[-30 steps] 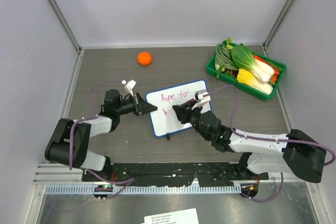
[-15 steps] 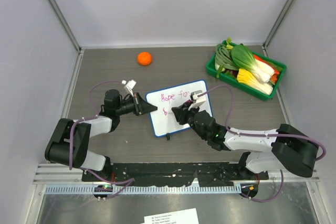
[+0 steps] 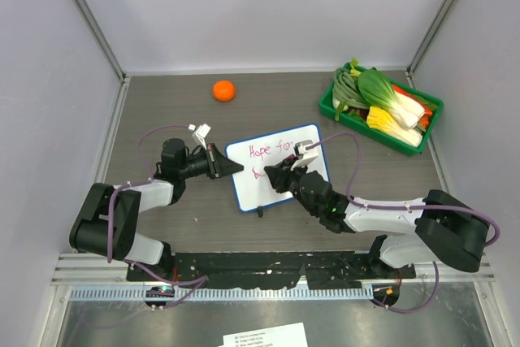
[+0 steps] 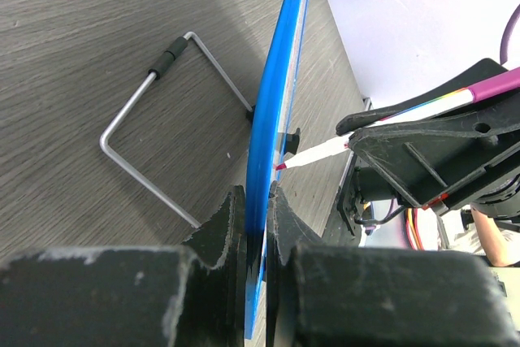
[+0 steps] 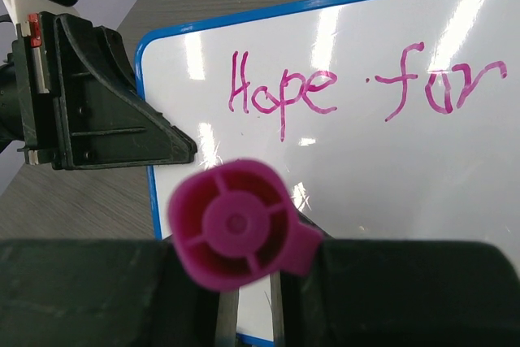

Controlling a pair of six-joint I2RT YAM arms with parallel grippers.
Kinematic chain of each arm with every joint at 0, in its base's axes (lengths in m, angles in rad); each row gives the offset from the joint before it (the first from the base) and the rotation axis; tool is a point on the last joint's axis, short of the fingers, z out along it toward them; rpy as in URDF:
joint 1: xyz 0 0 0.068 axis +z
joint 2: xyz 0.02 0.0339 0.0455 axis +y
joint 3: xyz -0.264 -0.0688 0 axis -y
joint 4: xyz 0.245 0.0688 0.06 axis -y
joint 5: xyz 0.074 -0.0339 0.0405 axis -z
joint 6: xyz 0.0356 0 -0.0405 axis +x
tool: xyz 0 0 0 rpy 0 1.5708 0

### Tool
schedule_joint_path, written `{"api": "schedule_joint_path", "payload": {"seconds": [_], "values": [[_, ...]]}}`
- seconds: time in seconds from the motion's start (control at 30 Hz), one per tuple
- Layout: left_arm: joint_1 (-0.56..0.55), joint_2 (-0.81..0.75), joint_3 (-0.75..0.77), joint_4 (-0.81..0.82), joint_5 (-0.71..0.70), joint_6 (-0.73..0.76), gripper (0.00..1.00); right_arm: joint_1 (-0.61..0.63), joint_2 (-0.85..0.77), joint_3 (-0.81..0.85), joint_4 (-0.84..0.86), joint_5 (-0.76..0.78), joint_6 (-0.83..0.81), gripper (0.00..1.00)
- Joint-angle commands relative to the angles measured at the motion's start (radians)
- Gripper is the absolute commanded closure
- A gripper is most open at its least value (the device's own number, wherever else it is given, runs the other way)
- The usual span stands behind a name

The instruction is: Write a sentence on the whiteboard

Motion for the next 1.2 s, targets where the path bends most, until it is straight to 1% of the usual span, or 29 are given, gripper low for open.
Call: {"api": "schedule_joint_path", "payload": {"seconds": [0.0,0.67,1.0,1.17], "values": [[-0.006,0.042,-0.025,-0.143,-0.153,0.123,1.00,-0.007,0.005,0.021,0.036,0.035,0.014,0.99],[-0.006,0.039,-0.025,-0.146,-0.157,0.123,1.00,-0.018,-0.033,0.043,-0.050,0.138,0.022,0.99],[-0.006,0.042,-0.023,-0.144,-0.154,0.124,1.00,-0.018,0.016,0.087,-0.039,0.074,0.027,0.99],[-0.007,0.044,-0.023,-0.144,-0.151,0.124,1.00,-0.018,0.024,0.083,-0.051,0.048,0.036,0.99]]}}
